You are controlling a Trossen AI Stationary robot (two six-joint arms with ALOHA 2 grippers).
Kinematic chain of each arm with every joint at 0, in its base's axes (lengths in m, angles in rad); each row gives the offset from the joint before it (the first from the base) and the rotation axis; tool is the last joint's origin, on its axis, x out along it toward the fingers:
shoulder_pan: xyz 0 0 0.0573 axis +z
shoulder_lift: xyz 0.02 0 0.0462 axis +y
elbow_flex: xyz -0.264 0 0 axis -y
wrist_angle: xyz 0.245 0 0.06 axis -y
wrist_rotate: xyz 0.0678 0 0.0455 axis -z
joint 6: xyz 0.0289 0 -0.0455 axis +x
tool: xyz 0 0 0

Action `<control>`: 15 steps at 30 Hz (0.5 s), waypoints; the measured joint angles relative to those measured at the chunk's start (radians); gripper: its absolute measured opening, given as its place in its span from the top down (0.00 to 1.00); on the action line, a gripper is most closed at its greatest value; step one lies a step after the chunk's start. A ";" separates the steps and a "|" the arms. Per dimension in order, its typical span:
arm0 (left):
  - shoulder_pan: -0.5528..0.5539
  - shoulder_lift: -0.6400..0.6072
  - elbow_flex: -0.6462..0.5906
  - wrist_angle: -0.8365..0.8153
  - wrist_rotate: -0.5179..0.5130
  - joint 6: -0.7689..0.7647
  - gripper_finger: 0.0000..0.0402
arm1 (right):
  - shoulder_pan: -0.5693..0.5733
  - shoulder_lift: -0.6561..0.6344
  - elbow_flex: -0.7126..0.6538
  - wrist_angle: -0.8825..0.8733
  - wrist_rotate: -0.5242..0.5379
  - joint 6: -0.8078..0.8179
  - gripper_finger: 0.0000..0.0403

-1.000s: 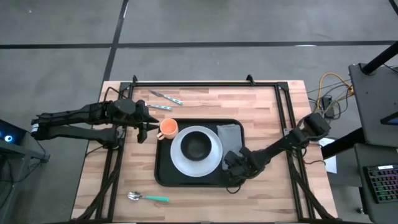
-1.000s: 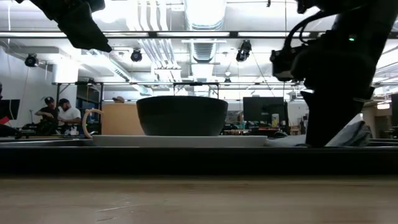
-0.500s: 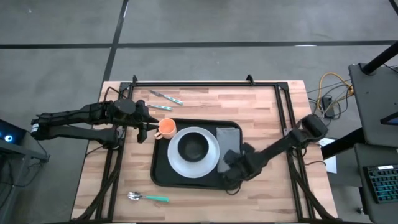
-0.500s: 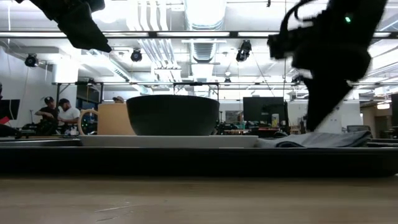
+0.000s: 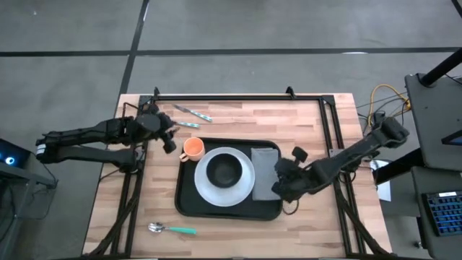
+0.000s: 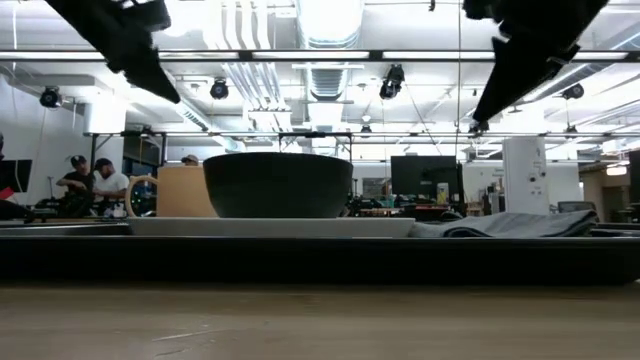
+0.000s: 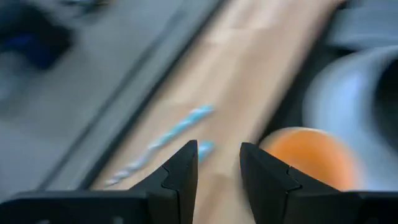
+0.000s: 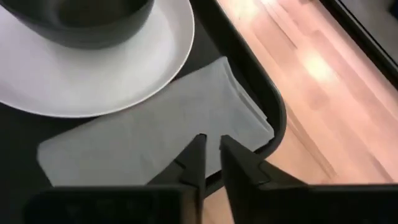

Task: Set up tray
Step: Put the white blue fork on top of the gray table napkin

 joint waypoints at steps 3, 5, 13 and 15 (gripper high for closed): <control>0.056 0.020 0.010 0.002 -0.147 -0.034 0.75 | -0.001 -0.087 -0.080 0.116 0.000 -0.052 0.80; 0.094 0.038 0.019 0.007 -0.259 -0.128 0.75 | -0.001 -0.136 -0.126 0.205 -0.011 -0.109 0.73; 0.230 0.145 0.056 0.050 -0.346 -0.564 0.75 | -0.001 -0.228 -0.231 0.447 -0.026 -0.225 0.59; 0.244 0.184 0.066 0.048 -0.343 -0.672 0.75 | 0.000 -0.228 -0.232 0.464 -0.026 -0.241 0.58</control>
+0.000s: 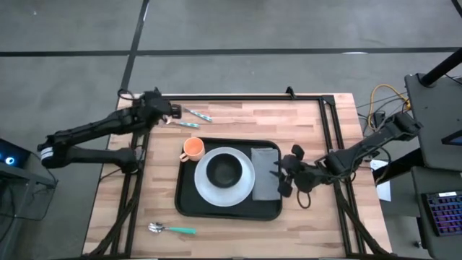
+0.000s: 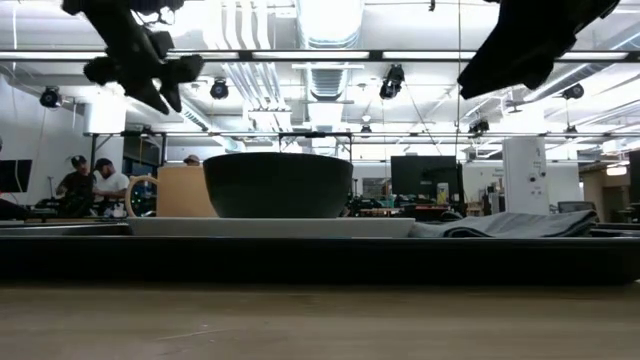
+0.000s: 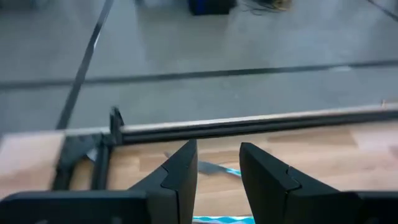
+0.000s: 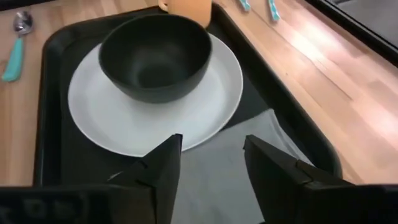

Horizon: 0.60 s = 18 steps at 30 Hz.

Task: Set up tray
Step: Put the white blue fork on top of the gray table napkin

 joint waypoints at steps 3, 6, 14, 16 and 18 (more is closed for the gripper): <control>0.005 0.065 0.020 0.010 0.000 -0.077 0.75 | -0.002 0.013 0.000 0.029 0.054 -0.048 0.58; 0.000 0.121 0.045 0.009 0.000 -0.082 0.75 | -0.075 0.042 0.006 0.084 0.079 -0.137 0.58; 0.008 0.208 0.106 0.044 -0.226 -0.090 0.75 | -0.550 0.125 0.133 0.170 -0.271 -0.486 0.56; 0.021 0.215 0.107 0.062 -0.247 -0.106 0.75 | -0.647 0.149 0.153 0.190 -0.345 -0.526 0.55; 0.036 0.215 0.107 0.088 -0.251 -0.162 0.75 | -0.720 0.177 0.176 0.208 -0.389 -0.545 0.55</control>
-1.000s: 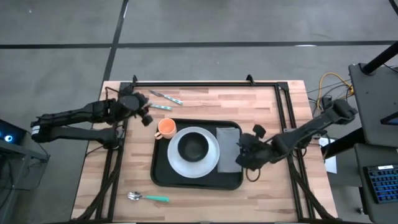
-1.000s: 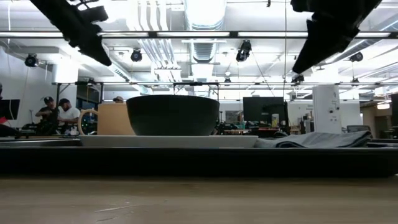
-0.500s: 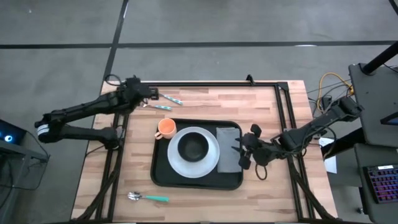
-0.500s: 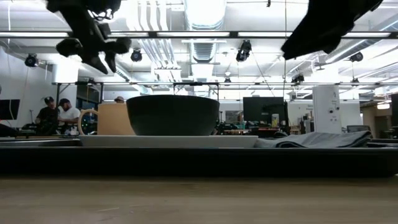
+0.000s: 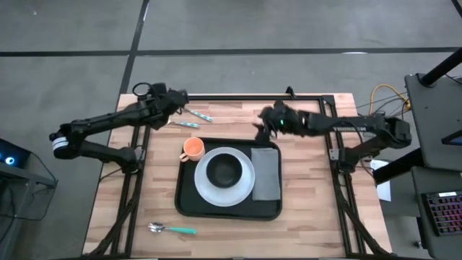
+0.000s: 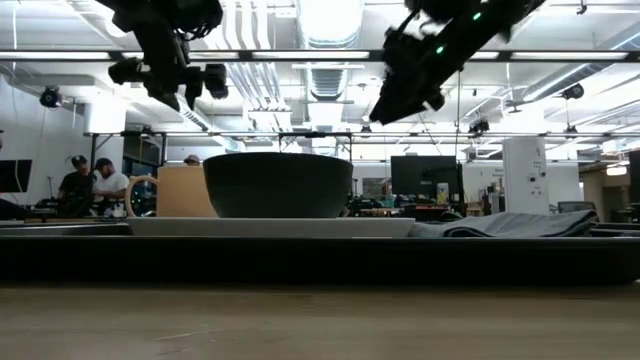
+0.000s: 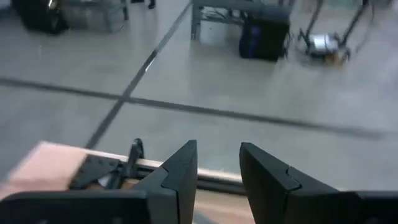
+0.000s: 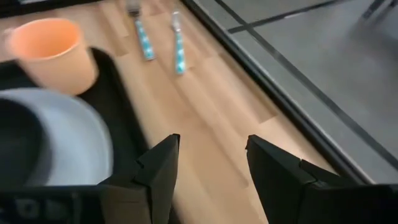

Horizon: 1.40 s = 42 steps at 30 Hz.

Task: Set up tray
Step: Put the white blue fork on top of the gray table napkin

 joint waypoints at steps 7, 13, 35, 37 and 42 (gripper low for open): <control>0.023 0.003 -0.001 0.082 0.000 -0.205 0.75 | -0.107 0.085 0.075 0.001 -0.042 -0.005 0.57; 0.023 -0.009 0.000 0.141 0.082 -0.218 0.75 | -0.111 0.140 0.149 -0.034 -0.094 0.114 0.57; 0.029 -0.008 0.004 0.139 0.144 1.485 0.75 | -0.098 0.098 0.418 -0.452 -0.562 0.015 0.60; 0.053 -0.008 0.003 0.122 0.149 1.445 0.75 | -0.098 0.096 0.426 -0.447 -0.562 0.015 0.60; 0.143 0.007 0.002 0.032 0.218 1.233 0.75 | -0.098 0.097 0.428 -0.430 -0.554 0.004 0.61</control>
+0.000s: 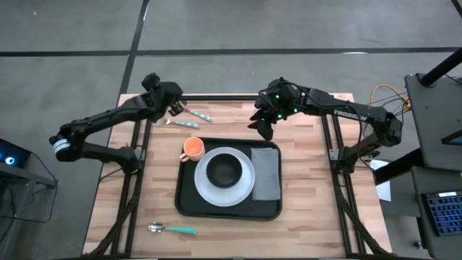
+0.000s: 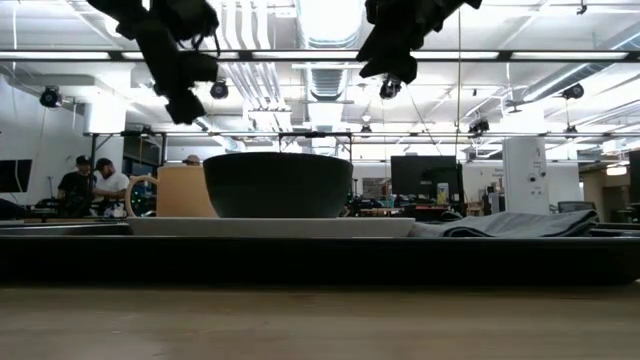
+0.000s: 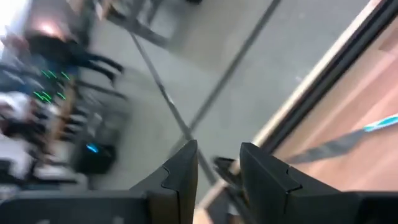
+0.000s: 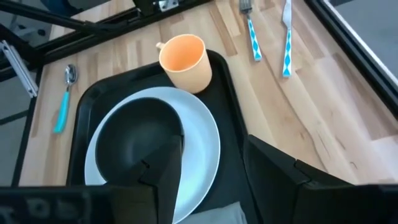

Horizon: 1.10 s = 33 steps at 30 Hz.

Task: Set up tray
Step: Put the white blue fork on top of the gray table napkin

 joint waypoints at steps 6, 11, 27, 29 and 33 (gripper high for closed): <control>0.038 0.040 0.000 -0.077 0.257 -0.136 0.75 | 0.000 0.001 0.000 -0.001 0.000 0.004 0.61; 0.048 0.120 0.000 -0.156 0.292 -0.094 0.75 | 0.000 0.002 0.000 0.001 0.000 0.017 0.61; 0.184 0.220 -0.001 -0.288 0.548 0.271 0.75 | 0.015 0.002 -0.001 0.000 -0.036 0.060 0.61; 0.216 0.219 -0.001 -0.289 0.572 0.313 0.75 | 0.024 0.002 -0.001 -0.008 -0.037 0.060 0.61; 0.274 0.219 -0.001 -0.293 0.712 0.377 0.75 | 0.047 0.002 -0.001 -0.013 -0.036 0.060 0.61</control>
